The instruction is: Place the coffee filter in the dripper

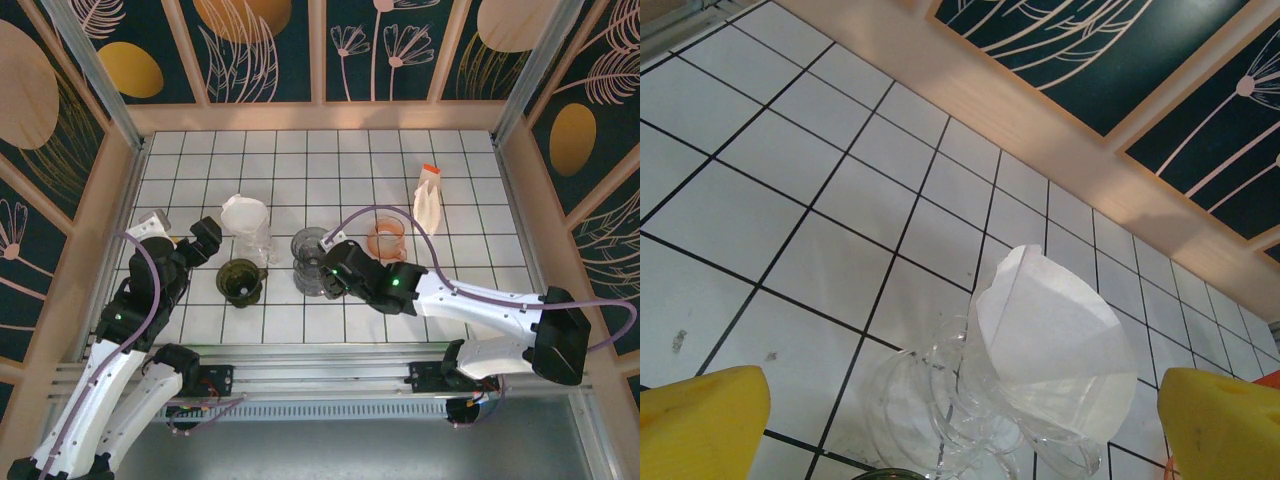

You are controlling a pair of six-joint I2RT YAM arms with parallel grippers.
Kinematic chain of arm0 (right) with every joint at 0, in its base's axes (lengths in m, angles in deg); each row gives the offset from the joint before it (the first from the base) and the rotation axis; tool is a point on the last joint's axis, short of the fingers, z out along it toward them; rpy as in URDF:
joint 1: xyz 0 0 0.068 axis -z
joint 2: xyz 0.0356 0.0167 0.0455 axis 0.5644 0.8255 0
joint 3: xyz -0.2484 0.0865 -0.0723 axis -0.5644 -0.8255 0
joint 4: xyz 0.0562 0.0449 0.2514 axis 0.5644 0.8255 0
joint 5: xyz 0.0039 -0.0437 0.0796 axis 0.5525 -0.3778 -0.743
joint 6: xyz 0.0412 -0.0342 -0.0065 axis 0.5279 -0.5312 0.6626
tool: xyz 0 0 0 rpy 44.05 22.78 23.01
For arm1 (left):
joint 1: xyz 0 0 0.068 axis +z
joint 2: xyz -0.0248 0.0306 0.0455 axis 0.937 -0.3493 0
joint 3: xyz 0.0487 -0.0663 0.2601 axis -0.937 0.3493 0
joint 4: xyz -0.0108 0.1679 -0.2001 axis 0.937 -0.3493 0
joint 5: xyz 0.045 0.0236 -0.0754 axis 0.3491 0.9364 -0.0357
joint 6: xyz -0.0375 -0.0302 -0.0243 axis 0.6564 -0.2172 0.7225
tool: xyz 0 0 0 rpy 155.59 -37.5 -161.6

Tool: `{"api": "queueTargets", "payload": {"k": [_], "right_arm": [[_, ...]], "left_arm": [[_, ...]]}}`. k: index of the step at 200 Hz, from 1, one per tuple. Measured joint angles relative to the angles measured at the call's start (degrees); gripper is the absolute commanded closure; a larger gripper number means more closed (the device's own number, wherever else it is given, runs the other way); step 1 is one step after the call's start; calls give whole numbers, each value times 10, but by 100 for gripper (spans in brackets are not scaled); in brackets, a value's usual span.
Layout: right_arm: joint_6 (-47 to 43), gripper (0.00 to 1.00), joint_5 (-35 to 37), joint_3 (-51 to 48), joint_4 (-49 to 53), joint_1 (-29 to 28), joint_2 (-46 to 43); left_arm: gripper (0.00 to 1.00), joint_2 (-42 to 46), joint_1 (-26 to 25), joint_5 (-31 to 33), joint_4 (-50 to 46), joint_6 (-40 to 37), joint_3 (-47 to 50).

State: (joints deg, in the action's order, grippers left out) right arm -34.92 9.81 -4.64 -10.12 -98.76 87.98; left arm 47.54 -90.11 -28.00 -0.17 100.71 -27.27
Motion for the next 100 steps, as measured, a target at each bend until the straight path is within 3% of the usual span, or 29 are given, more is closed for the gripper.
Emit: {"api": "queueTargets", "payload": {"k": [50,100], "right_arm": [[4,74,8,0,5,-14,10],[16,43,27,0,17,-23,11]], "left_arm": [[1,0,0,0,0,0,3],[1,0,0,0,0,0,4]]}}
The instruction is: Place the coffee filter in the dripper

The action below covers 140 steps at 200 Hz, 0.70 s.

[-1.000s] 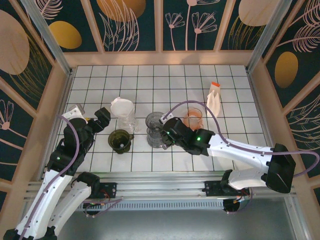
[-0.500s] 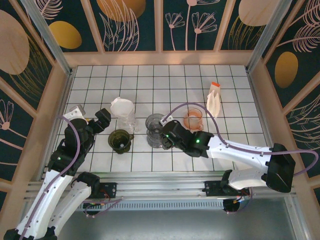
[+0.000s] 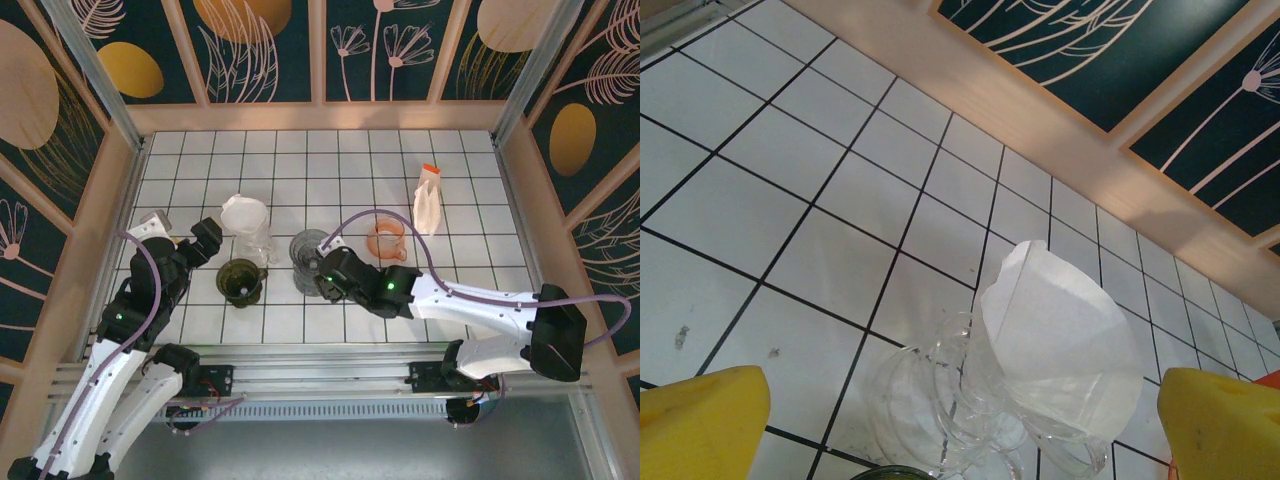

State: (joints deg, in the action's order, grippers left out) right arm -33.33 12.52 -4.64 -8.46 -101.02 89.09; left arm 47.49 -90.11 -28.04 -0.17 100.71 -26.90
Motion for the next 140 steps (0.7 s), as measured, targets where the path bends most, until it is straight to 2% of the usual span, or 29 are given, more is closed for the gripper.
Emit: {"api": "queueTargets", "payload": {"k": [43,99,120,140], "right_arm": [[0,29,10,0,0,-6,-2],[1,31,39,0,-6,4,-50],[12,37,37,1,-18,61,-70],[30,42,30,1,-28,165,-80]], "left_arm": [[1,0,0,0,0,0,1],[1,1,0,0,0,0,2],[1,2,0,0,1,0,2],[1,4,0,0,5,0,4]]}}
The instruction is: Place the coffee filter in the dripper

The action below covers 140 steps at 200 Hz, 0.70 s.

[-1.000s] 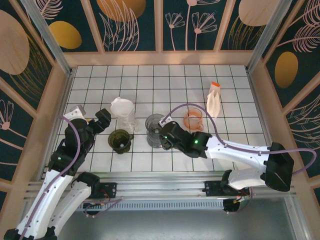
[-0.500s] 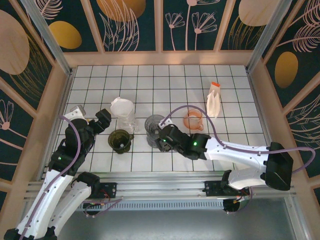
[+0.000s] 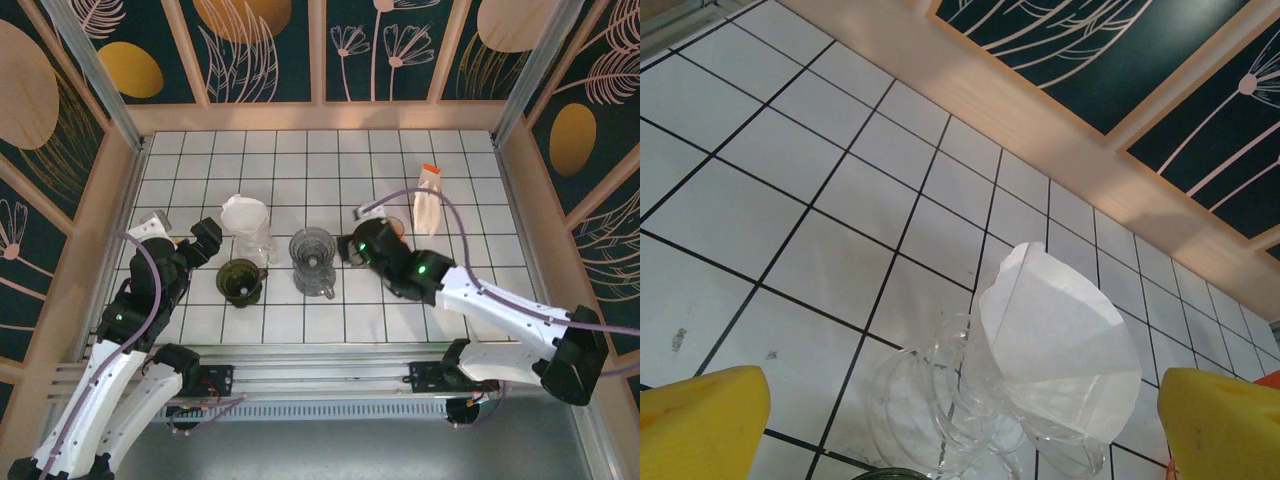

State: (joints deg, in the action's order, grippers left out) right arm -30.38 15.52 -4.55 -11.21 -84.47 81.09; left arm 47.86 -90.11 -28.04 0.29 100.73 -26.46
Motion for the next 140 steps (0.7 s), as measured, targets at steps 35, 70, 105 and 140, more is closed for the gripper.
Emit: {"api": "queueTargets", "payload": {"k": [35,70,105,140], "right_arm": [[20,48,-14,-9,-28,159,3],[27,52,-43,-8,-63,275,68],[27,55,-57,30,-70,310,185],[27,56,-63,73,-80,332,256]], "left_arm": [[1,2,0,-2,4,0,11],[1,2,0,-5,9,0,19],[1,1,0,-9,17,0,29],[1,1,0,-16,22,0,31]]}}
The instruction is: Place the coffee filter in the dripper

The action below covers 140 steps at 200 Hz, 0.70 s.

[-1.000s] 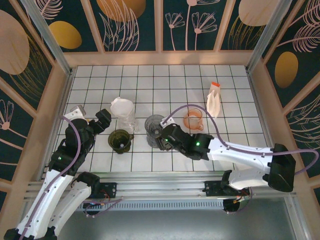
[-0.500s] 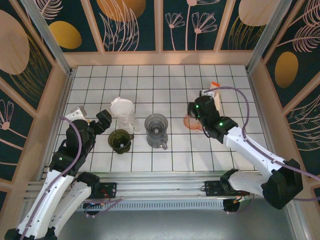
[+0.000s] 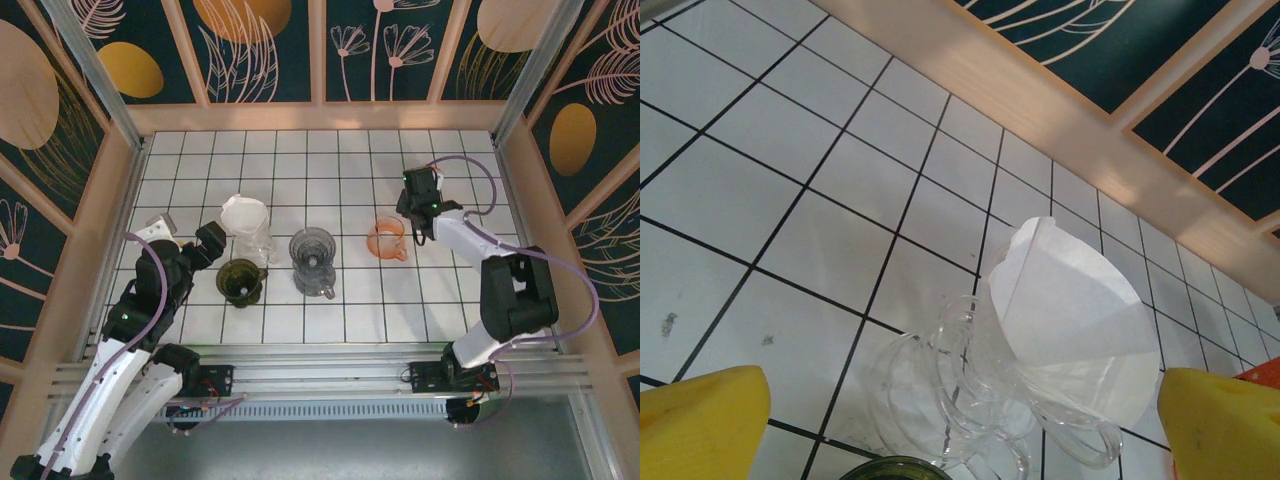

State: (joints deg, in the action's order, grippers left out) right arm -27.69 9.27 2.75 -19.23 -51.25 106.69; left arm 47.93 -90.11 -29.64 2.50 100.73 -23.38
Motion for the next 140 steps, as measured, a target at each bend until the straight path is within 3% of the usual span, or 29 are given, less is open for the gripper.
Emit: {"api": "queueTargets", "payload": {"k": [76,140], "right_arm": [[-1,60,-7,50,-10,11,65],[-12,74,-3,61,-10,16,94]], "left_arm": [[1,0,0,-3,4,0,4],[1,1,0,-3,4,0,4]]}}
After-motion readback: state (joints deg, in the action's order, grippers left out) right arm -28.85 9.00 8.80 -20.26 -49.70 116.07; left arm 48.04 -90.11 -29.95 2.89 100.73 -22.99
